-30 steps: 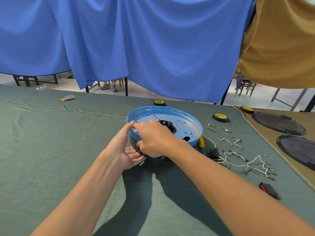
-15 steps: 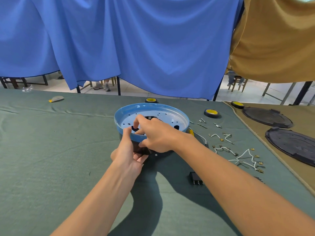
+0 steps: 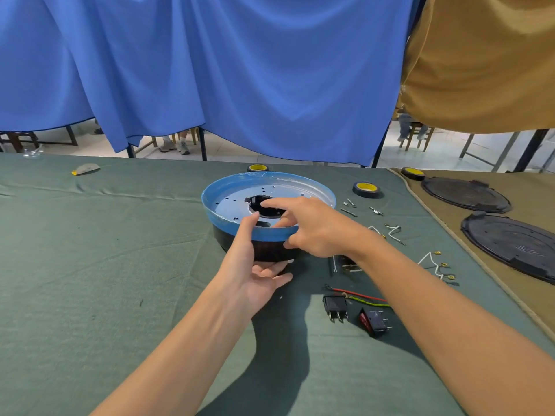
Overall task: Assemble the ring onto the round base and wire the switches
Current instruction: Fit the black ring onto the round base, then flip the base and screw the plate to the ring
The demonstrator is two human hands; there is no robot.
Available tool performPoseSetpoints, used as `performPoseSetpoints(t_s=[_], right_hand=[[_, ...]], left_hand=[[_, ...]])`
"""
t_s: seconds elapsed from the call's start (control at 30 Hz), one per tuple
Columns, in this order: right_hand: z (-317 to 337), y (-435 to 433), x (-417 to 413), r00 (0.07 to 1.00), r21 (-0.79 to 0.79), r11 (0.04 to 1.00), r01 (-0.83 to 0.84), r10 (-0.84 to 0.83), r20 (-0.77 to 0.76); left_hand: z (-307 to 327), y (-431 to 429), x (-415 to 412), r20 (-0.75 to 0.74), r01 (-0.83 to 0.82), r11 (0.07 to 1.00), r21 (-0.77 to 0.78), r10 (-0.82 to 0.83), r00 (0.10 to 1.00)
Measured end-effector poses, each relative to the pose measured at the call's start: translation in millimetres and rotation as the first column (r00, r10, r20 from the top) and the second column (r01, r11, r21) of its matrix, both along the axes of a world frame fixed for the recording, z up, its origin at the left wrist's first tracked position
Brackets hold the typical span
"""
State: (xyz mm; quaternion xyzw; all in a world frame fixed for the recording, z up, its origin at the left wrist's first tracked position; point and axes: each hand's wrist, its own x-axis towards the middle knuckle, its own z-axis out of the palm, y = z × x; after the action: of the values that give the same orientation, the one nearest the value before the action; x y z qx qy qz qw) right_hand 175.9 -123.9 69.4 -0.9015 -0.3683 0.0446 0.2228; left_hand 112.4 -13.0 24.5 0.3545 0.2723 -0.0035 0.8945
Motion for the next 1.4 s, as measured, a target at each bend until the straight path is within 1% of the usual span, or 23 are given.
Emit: performPoseSetpoints(t_s=[0.13,0.2,0.23,0.27,0.3,0.33,0.37,0.4,0.43,0.47,0.5,0.53,0.57,0.6,0.63,0.7,0.8,0.87,1.07,1.17,1.23,1.3,1.4], right_hand=[[-3.7,-8.2,2.7,0.998,0.050,0.999,-0.017,0.020,-0.063],[-4.3,-9.5,1.8,0.995,0.074,0.996,-0.051,0.056,-0.078],[-3.9,-11.6,1.4,0.993,0.106,0.992,-0.069,0.078,-0.090],[-2.6,-14.6,2.0,0.990,0.171,0.983,-0.073,0.091,-0.104],[-0.5,-19.6,4.3,0.989,0.276,0.960,-0.052,0.089,-0.122],[2.0,-25.5,8.2,0.986,0.411,0.911,-0.004,0.073,-0.151],[3.3,-32.0,14.3,0.979,0.550,0.831,0.077,0.040,-0.198],[2.8,-38.0,23.5,0.964,0.656,0.730,0.189,-0.011,-0.266],[1.0,-43.3,34.7,0.936,0.706,0.635,0.313,-0.081,-0.341],[-1.7,-47.2,46.7,0.900,0.705,0.572,0.420,-0.164,-0.403],[-5.7,-50.8,59.0,0.864,0.670,0.550,0.499,-0.251,-0.437],[-11.3,-53.9,71.0,0.834,0.618,0.562,0.549,-0.329,-0.442],[-17.9,-57.0,83.3,0.816,0.559,0.595,0.577,-0.404,-0.413],[-24.4,-60.1,95.0,0.805,0.490,0.639,0.592,-0.482,-0.345],[-30.8,-63.4,106.0,0.794,0.409,0.684,0.605,-0.558,-0.241],[-42.0,-68.0,123.0,0.767,0.221,0.745,0.629,-0.641,-0.026],[-54.7,-68.1,135.6,0.745,0.002,0.752,0.659,-0.654,0.131],[-59.3,-65.1,137.6,0.726,-0.060,0.731,0.680,-0.659,0.197],[-62.7,-57.6,135.7,0.666,-0.084,0.675,0.733,-0.687,0.291],[-53.5,-53.4,130.9,0.650,-0.033,0.668,0.743,-0.710,0.273],[-40.7,-47.0,126.9,0.670,0.051,0.691,0.721,-0.714,0.204],[-27.0,-37.8,121.0,0.720,0.142,0.736,0.662,-0.677,0.150],[-9.3,-21.0,106.8,0.766,0.260,0.771,0.581,-0.627,0.146]], left_hand=[[1.5,-7.0,3.5,-0.023,-0.008,0.998,0.063,0.009,1.000],[1.7,-6.3,5.7,-0.036,-0.026,0.995,0.099,0.030,0.999],[1.4,-4.6,6.8,-0.042,-0.040,0.993,0.114,0.045,0.998],[1.3,-2.1,8.0,-0.047,-0.057,0.990,0.127,0.064,0.997],[1.5,1.2,9.5,-0.055,-0.078,0.987,0.141,0.086,0.995],[1.7,5.0,11.8,-0.064,-0.098,0.983,0.154,0.109,0.992],[2.4,9.4,13.5,-0.074,-0.114,0.980,0.163,0.128,0.989],[3.5,14.0,15.3,-0.082,-0.124,0.978,0.166,0.139,0.987],[4.6,18.8,16.7,-0.088,-0.123,0.979,0.165,0.139,0.986],[5.3,23.6,18.2,-0.092,-0.114,0.981,0.157,0.129,0.987],[6.0,28.1,19.1,-0.093,-0.100,0.984,0.147,0.114,0.989],[6.6,32.2,19.5,-0.091,-0.082,0.987,0.139,0.095,0.991],[7.3,35.9,19.8,-0.086,-0.066,0.988,0.138,0.079,0.993],[7.2,39.4,20.2,-0.081,-0.057,0.989,0.139,0.068,0.994],[7.0,43.0,20.6,-0.077,-0.054,0.989,0.141,0.065,0.995],[5.9,50.1,21.8,-0.069,-0.060,0.987,0.148,0.071,0.995],[2.6,60.0,25.9,-0.048,-0.094,0.984,0.149,0.102,0.994],[1.2,65.2,28.4,-0.039,-0.134,0.980,0.150,0.142,0.989],[-1.4,74.4,32.6,-0.045,-0.191,0.967,0.168,0.201,0.979],[1.3,81.0,34.2,-0.056,-0.245,0.958,0.150,0.256,0.965],[4.8,85.7,34.8,-0.048,-0.293,0.948,0.124,0.301,0.952],[8.5,88.7,34.5,-0.026,-0.319,0.942,0.107,0.323,0.946],[10.2,88.4,33.8,0.001,-0.332,0.939,0.091,0.333,0.943]])
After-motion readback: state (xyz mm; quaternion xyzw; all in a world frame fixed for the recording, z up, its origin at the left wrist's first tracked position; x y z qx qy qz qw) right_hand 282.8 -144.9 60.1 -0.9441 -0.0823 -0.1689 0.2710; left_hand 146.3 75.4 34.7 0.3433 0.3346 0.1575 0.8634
